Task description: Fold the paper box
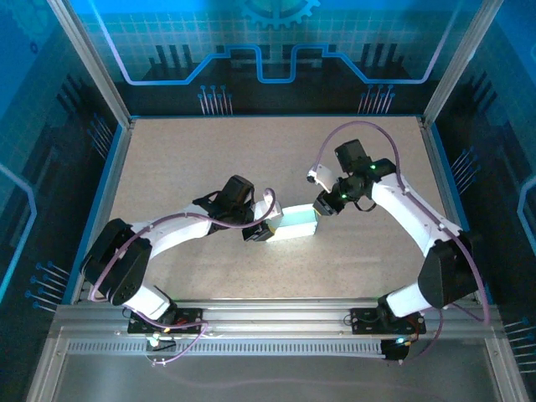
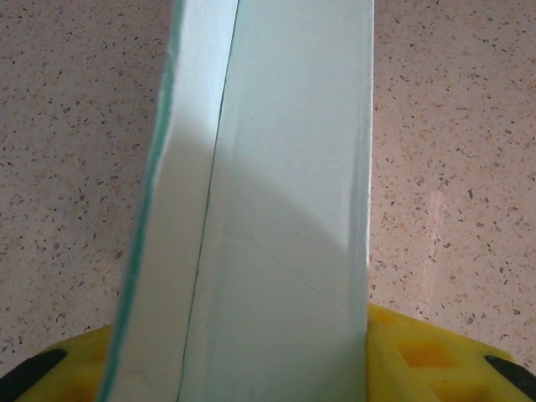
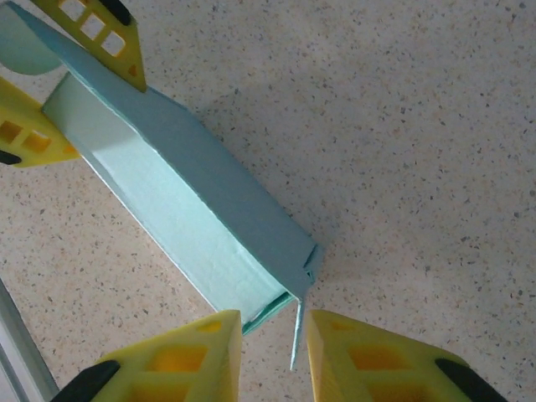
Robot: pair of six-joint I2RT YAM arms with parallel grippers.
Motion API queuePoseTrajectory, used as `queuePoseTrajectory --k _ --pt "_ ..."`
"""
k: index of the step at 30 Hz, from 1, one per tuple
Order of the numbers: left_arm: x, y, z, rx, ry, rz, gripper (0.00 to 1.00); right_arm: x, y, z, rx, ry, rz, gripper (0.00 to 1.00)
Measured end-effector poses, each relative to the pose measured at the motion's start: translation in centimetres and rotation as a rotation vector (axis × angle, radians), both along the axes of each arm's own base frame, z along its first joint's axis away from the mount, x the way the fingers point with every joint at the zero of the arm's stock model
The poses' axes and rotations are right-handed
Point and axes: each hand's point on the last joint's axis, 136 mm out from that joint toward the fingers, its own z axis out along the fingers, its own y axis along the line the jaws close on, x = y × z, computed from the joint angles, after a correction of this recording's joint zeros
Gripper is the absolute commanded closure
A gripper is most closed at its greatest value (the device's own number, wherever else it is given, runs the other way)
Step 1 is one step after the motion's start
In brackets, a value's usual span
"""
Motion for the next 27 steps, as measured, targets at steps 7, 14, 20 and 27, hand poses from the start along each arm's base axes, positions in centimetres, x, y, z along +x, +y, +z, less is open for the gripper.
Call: queuePoseTrajectory --k 7,14,20,27 --pt "0.0 0.0 0.0 0.003 -0.007 -0.012 0.54 0.4 0.0 -1.5 -0.023 0.061 -0.013 0.90" --pt "0.0 0.0 0.0 0.004 -0.007 -0.013 0.54 0.5 -0.1 -1.4 -0.024 0.066 -0.019 0.86" --pt "0.1 -0.1 0.0 0.007 -0.004 -0.013 0.54 0.4 -0.2 -1.5 -0.030 0.072 -0.029 0.77" --pt "0.1 -0.1 -0.1 0.008 -0.002 -0.014 0.54 0.1 -0.5 -2.0 -0.038 0.084 -0.037 0.72"
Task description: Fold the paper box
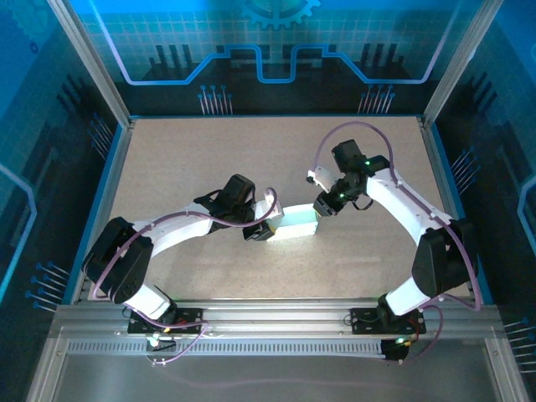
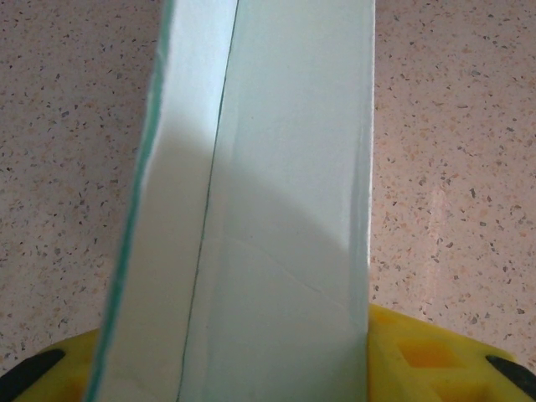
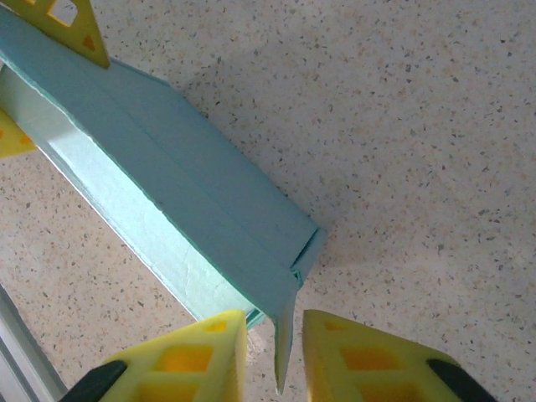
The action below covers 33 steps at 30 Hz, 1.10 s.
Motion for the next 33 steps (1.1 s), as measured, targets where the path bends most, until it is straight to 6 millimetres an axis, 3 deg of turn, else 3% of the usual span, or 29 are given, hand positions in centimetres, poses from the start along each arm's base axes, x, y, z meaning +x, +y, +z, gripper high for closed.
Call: queuePoseTrajectory --k 3,9,17,25,33 --pt "0.0 0.0 0.0 0.000 0.000 0.000 0.54 -0.4 -0.2 -0.1 -0.002 0.003 -0.001 0.77" --pt "0.0 0.0 0.0 0.001 0.001 0.000 0.54 -0.4 -0.5 -0.1 -0.005 0.003 -0.017 1.00" --pt "0.0 0.0 0.0 0.001 0.001 0.004 0.53 -0.5 -0.3 0.3 -0.006 0.013 -0.071 1.00" --pt "0.2 0.0 0.0 0.004 -0.006 0.008 0.53 -1.1 0.4 1.5 0.018 0.038 -0.244 1.00" --pt "0.7 -0.3 -0.1 0.006 -0.002 0.009 0.53 -1.0 0.2 0.3 -0.006 0.015 -0.427 1.00"
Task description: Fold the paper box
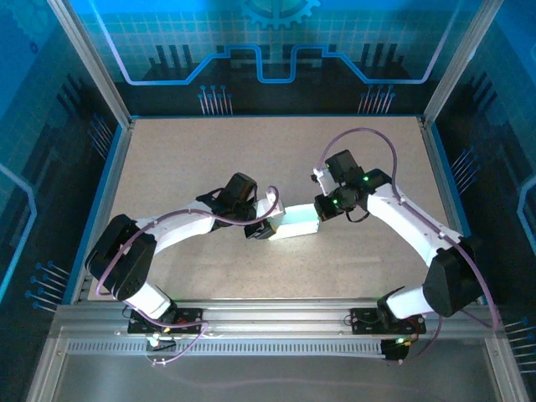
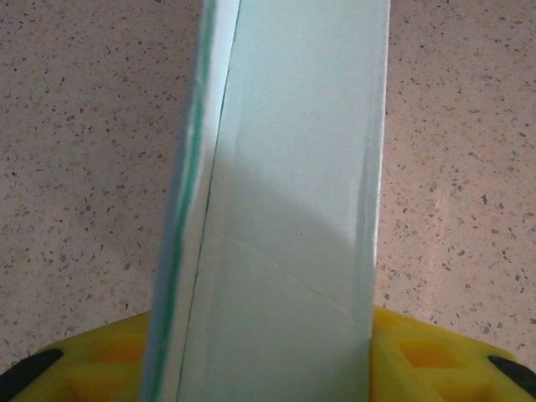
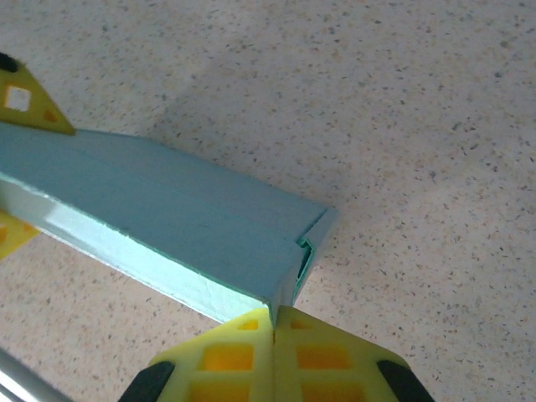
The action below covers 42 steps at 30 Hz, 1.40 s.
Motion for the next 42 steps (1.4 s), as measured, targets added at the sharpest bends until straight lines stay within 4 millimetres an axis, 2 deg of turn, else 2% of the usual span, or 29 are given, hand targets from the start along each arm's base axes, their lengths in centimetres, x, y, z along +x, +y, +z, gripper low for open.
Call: queuePoseTrajectory --k 8,16,22,28,33,38,42 --pt "0.2 0.1 -0.1 0.003 0.010 0.025 0.52 0.8 0.1 -1.0 0.011 -0.027 -0.091 1.00" --pt "0.8 0.3 -0.1 0.011 0.001 0.059 0.43 0.7 0.9 -1.4 0.023 -0.041 -0.075 1.00" --pt "1.3 0.2 0.4 -0.012 -0.005 0.097 0.27 0.4 1.3 -1.4 0.013 -0.045 -0.064 1.00" --pt "1.5 0.4 3.2 -0.109 -0.069 0.171 0.02 0.4 1.4 -1.4 -0.017 -0.057 -0.059 1.00" --pt "1.2 1.2 6.6 -0.221 -0.120 0.261 0.01 0.5 1.5 -1.4 -0.032 -0.061 -0.066 1.00" --pt "0.6 2.5 9.5 -0.312 -0.133 0.436 0.01 0.7 1.6 -1.4 -0.038 -0.059 -0.078 1.00" --pt "-0.7 2.6 10.8 -0.366 -0.097 0.539 0.01 0.7 1.6 -1.3 -0.040 -0.054 -0.089 1.00"
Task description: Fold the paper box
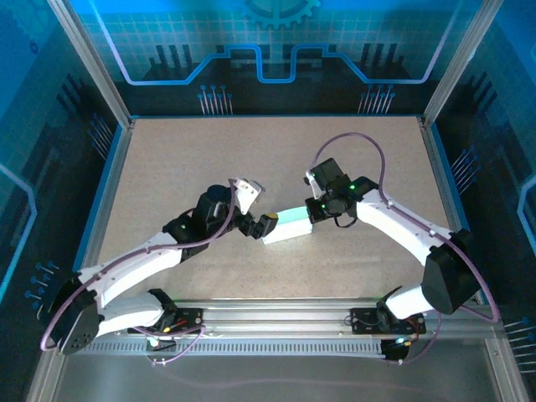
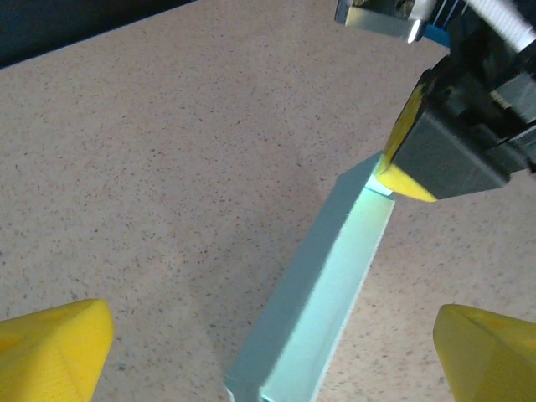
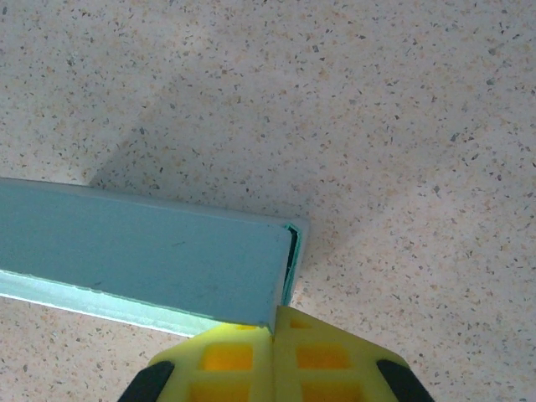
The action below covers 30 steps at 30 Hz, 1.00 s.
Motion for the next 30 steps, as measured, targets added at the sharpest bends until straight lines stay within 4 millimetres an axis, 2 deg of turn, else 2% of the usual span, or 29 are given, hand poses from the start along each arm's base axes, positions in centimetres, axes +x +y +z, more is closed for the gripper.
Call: queuePoseTrajectory --k 3,8,14,28,30 --pt "-0.8 0.3 -0.5 -0.033 0.082 0.066 0.10 -0.1 0.0 0.0 -0.003 0.005 -0.007 1.00" --pt "-2.2 1.1 -3.0 -0.040 0.245 0.166 0.27 -0.2 0.0 0.0 -0.010 0.005 -0.014 1.00" --pt "-2.5 1.6 -5.0 -0.026 0.374 0.246 0.46 -0.3 0.1 0.0 -0.012 0.004 -0.014 1.00" --pt "-1.2 1.5 -5.8 -0.029 0.493 0.332 0.75 -0.3 0.1 0.0 -0.012 0.005 -0.013 1.00" --pt "-1.2 1.4 -5.8 -0.028 0.497 0.332 0.77 -0.3 0.1 0.0 -0.012 0.004 -0.013 1.00"
